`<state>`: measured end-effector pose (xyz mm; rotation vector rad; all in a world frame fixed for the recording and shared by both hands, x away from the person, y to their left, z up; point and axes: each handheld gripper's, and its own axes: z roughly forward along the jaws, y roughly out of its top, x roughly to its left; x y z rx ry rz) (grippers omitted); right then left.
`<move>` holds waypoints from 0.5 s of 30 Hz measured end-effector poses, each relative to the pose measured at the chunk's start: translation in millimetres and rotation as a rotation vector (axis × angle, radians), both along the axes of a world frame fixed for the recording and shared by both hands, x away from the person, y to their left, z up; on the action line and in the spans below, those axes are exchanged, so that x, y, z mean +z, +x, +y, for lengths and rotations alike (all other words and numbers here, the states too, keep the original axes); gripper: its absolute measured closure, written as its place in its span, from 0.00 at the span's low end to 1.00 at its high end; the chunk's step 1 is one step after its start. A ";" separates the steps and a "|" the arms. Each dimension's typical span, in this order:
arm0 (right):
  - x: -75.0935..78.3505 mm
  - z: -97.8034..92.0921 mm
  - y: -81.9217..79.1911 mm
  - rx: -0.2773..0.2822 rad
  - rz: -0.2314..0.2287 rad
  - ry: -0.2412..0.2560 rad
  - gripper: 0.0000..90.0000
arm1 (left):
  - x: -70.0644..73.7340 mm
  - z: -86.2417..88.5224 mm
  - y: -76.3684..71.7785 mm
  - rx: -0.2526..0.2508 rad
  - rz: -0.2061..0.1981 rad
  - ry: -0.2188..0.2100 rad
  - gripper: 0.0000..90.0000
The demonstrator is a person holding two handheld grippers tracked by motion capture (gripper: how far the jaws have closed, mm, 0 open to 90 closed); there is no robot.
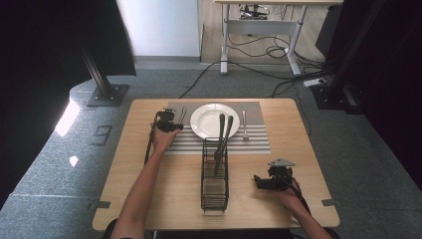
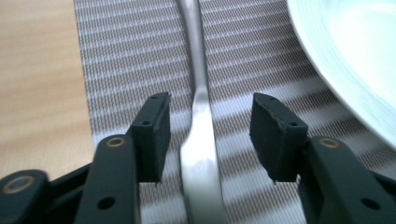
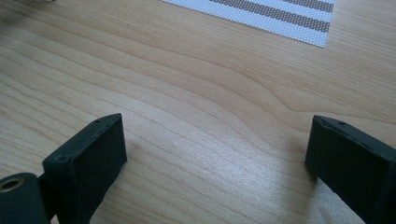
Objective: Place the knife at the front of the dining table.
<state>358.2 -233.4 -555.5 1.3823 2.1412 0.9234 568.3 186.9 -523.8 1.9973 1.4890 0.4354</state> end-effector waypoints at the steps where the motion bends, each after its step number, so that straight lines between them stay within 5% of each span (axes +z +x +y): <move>1: 0.0 0.0 0.0 0.000 0.000 0.000 0.06 | 0.3 2.9 -2.7 -0.007 0.013 -0.002 0.51; 6: 0.0 0.3 0.3 0.003 0.000 0.001 0.06 | -4.7 16.3 -23.3 -0.004 0.061 -0.042 0.50; 15: 0.1 1.9 0.7 0.004 0.001 0.002 0.06 | -6.2 15.4 -44.2 -0.034 0.047 -0.068 0.52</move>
